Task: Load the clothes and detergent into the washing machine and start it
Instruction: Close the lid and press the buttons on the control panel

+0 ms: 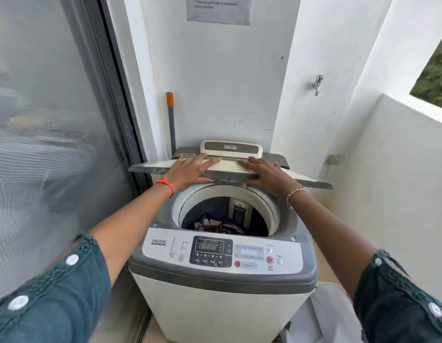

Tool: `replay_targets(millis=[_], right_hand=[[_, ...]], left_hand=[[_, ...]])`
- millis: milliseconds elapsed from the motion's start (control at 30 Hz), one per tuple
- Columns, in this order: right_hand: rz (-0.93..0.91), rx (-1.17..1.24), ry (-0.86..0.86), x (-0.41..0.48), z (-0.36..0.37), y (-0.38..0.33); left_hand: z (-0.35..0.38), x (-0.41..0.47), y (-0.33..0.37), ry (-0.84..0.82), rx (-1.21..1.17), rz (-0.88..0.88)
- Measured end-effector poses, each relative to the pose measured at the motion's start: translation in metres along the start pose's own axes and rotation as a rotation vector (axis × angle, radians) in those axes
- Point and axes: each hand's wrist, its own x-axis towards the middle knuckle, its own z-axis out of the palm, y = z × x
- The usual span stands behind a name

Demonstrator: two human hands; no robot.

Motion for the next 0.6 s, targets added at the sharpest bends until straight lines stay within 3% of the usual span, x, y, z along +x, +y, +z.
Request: replay_targets(millis=[167, 367, 600], right_hand=[[0.052, 0.080, -0.079, -0.009, 0.047, 0.008], [0.095, 0.071, -0.129, -0.020, 0.104, 0.004], [0.133, 0.166, -0.226, -0.016, 0.117, 0.010]], left_hand=[[0.040, -0.030, 0.020, -0.140, 0.013, 0.056], [0.098, -0.049, 0.033, -0.173, -0.045, 0.099], [0.119, -0.052, 0.035, -0.167, -0.077, 0.109]])
